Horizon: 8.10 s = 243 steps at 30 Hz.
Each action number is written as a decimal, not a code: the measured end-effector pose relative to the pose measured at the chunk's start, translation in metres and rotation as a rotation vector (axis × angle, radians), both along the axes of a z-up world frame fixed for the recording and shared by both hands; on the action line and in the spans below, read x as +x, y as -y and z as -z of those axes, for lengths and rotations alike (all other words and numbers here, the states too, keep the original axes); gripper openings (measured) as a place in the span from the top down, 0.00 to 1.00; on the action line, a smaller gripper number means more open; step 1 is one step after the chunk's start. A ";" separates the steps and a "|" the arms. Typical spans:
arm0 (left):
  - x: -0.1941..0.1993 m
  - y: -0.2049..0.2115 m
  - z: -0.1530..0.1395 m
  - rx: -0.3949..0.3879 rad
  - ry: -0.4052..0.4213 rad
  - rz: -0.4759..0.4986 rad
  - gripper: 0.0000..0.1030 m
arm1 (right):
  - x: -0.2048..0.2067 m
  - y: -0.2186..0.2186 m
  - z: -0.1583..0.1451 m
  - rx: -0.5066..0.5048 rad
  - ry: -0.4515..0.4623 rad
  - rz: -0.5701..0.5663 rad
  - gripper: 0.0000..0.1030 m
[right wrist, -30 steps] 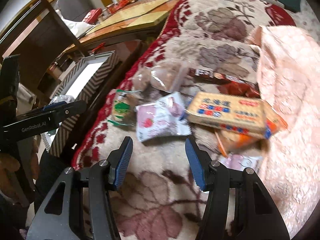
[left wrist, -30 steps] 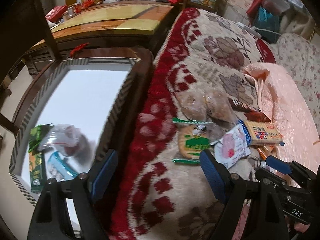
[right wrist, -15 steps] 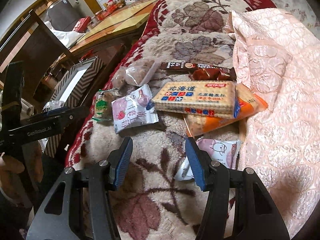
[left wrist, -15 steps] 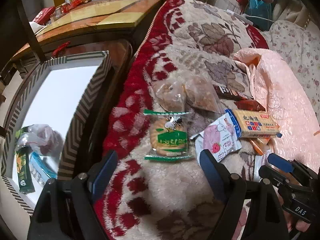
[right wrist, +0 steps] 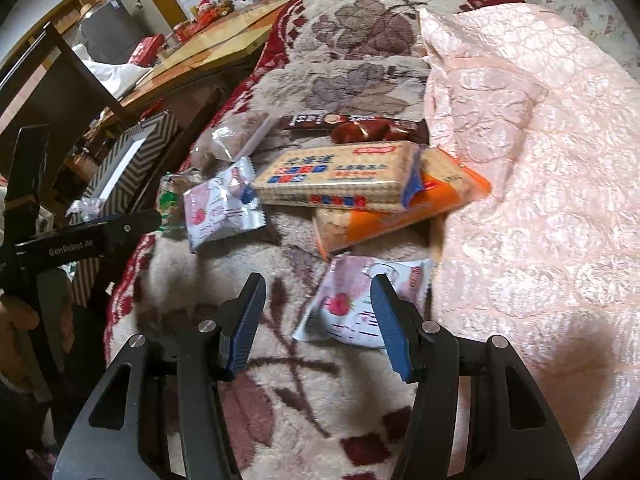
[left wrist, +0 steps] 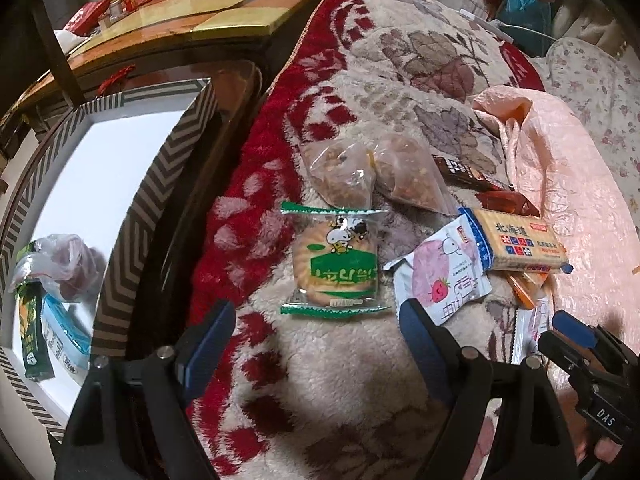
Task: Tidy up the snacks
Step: 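Grasp the green cookie packet with left while right grasps the pink strawberry packet, then carry both packets over the white tray and open both grippers, then move both grippers back to the snacks on the blanket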
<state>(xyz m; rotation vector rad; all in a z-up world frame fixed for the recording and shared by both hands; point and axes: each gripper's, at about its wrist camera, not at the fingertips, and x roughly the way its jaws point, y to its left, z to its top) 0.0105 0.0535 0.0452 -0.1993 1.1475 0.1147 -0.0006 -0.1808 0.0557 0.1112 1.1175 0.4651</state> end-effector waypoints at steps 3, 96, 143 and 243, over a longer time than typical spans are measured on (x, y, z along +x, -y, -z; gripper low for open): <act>0.000 -0.002 0.001 -0.004 -0.004 -0.008 0.17 | 0.002 0.003 0.001 -0.011 0.001 0.003 0.45; -0.036 -0.037 -0.033 0.052 0.137 -0.007 0.50 | -0.010 -0.105 -0.027 -0.055 0.055 -0.285 0.50; -0.092 -0.185 -0.029 0.064 0.146 -0.335 0.50 | -0.011 -0.297 -0.064 -0.087 0.105 -0.561 0.51; -0.043 -0.033 -0.050 0.071 0.149 -0.073 0.17 | 0.016 -0.083 -0.040 -0.007 0.059 -0.084 0.47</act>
